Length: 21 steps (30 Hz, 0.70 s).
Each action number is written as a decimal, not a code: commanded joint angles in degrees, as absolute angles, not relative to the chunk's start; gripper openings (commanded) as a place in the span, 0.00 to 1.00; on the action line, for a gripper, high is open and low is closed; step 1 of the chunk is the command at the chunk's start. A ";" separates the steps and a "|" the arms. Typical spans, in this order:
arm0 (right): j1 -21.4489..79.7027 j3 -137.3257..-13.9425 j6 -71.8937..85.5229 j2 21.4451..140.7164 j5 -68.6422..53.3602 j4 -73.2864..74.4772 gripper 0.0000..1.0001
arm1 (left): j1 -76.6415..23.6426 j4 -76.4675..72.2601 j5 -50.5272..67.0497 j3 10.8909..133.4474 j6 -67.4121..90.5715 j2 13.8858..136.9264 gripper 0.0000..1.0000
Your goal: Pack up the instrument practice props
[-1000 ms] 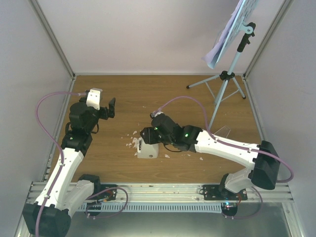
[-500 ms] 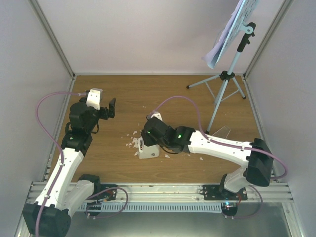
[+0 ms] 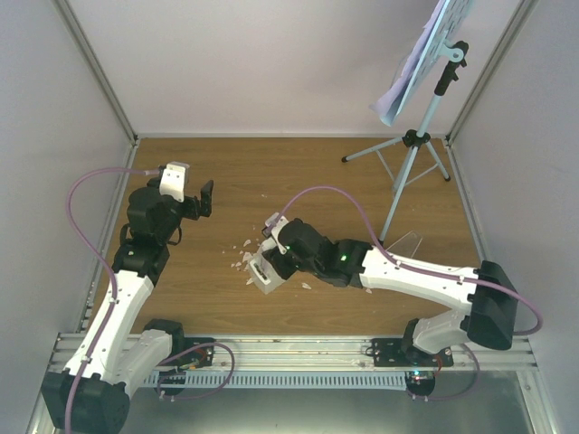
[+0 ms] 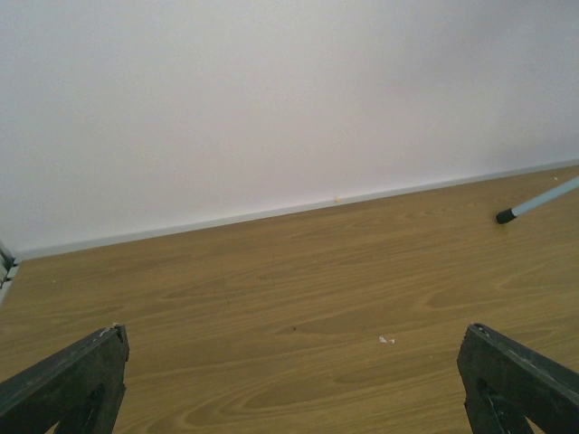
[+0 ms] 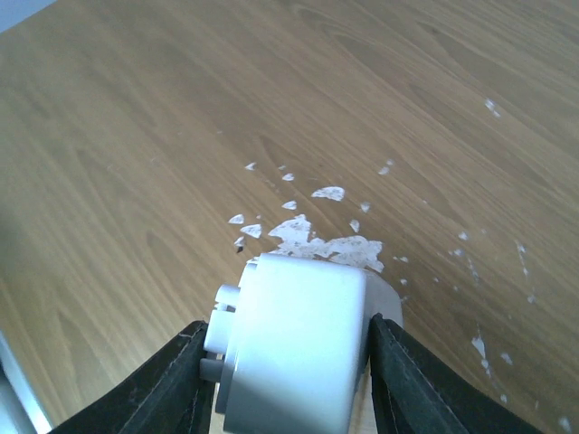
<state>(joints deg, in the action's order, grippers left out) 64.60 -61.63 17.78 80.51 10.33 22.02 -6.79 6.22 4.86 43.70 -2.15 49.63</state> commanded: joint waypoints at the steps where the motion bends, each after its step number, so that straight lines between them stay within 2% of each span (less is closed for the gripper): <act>1: 64.55 -59.16 5.78 77.26 0.70 18.42 0.47 | -7.33 4.39 5.90 44.21 -2.94 49.56 0.99; 10: 61.76 -55.41 3.71 74.45 -5.59 15.17 0.51 | -7.50 4.23 6.62 43.99 -3.36 49.66 0.99; 20: 60.72 -48.24 10.04 63.78 -3.35 8.93 0.98 | -8.00 4.21 6.59 44.20 -2.46 49.85 0.99; 21: 60.49 -46.84 11.01 62.09 -2.85 7.80 0.99 | -8.04 4.13 6.55 44.21 -2.14 49.75 0.99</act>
<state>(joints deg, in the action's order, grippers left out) 61.28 -50.11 7.81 68.25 -4.08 13.21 -7.57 6.22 6.39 43.70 -2.57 49.89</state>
